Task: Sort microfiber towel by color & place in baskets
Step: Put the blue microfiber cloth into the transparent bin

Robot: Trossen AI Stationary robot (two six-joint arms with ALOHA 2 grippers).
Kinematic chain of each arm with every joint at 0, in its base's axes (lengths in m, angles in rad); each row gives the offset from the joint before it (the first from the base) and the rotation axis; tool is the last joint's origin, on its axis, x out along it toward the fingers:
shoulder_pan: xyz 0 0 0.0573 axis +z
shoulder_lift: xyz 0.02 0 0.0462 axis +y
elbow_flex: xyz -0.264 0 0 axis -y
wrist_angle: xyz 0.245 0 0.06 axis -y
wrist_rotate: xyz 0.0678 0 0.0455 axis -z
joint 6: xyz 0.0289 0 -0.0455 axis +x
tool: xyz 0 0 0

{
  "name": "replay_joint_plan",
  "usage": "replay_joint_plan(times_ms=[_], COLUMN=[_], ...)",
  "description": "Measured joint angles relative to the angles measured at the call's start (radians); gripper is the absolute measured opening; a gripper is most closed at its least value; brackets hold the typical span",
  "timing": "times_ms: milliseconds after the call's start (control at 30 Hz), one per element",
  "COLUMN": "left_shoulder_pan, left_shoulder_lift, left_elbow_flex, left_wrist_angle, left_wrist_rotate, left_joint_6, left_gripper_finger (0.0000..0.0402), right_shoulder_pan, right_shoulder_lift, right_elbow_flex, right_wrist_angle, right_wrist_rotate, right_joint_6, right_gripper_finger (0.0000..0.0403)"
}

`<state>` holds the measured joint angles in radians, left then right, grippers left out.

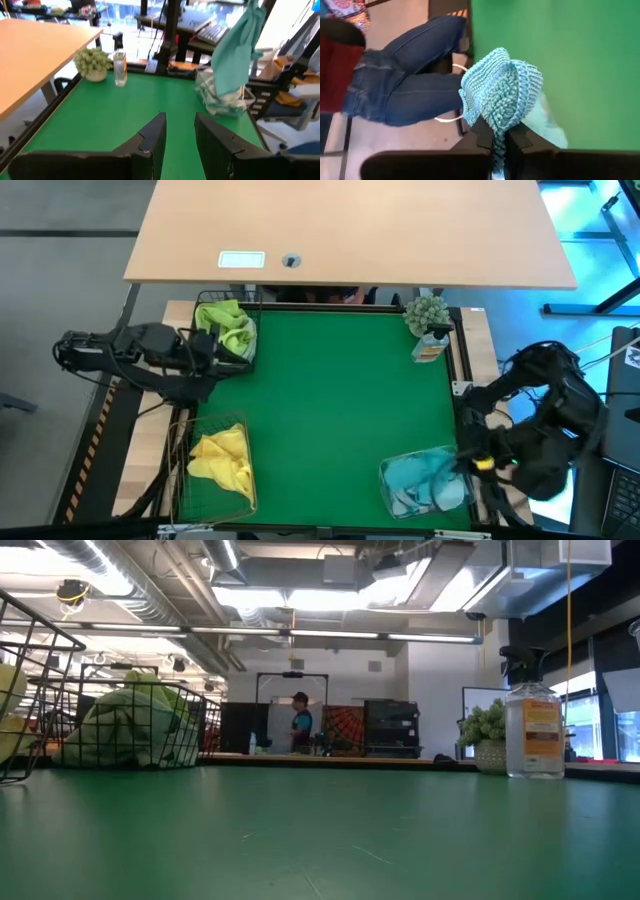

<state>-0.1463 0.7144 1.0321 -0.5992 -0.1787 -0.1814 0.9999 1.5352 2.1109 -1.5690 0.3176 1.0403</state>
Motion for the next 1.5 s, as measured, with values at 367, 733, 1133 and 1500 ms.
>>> replay_joint_plan(times_ms=[367, 733, 1133, 1500], left_shoulder_pan=[-0.001, -0.001, -0.001, -0.001], left_shoulder_lift=[-0.091, -0.369, -0.487, -0.586], left_elbow_flex=[-0.011, -0.396, -0.627, -0.799], left_wrist_angle=[-0.057, 0.173, 0.278, 0.427], left_wrist_rotate=[-0.014, -0.012, 0.04, 0.067], left_joint_6=[0.059, -0.002, -0.019, 0.07], left_gripper_finger=[0.0098, 0.0098, 0.0098, 0.0098], right_shoulder_pan=[0.074, 0.073, 0.048, -0.016], right_shoulder_lift=[0.001, -0.002, -0.003, -0.003], right_elbow_flex=[-0.147, -0.447, -0.819, -1.105], right_wrist_angle=[-0.001, 0.115, 0.491, 0.867], right_wrist_rotate=[0.054, -0.004, 0.034, -0.112], right_joint_6=[0.037, 0.037, 0.064, 0.063], right_gripper_finger=[0.0008, 0.0007, 0.0011, 0.0012])
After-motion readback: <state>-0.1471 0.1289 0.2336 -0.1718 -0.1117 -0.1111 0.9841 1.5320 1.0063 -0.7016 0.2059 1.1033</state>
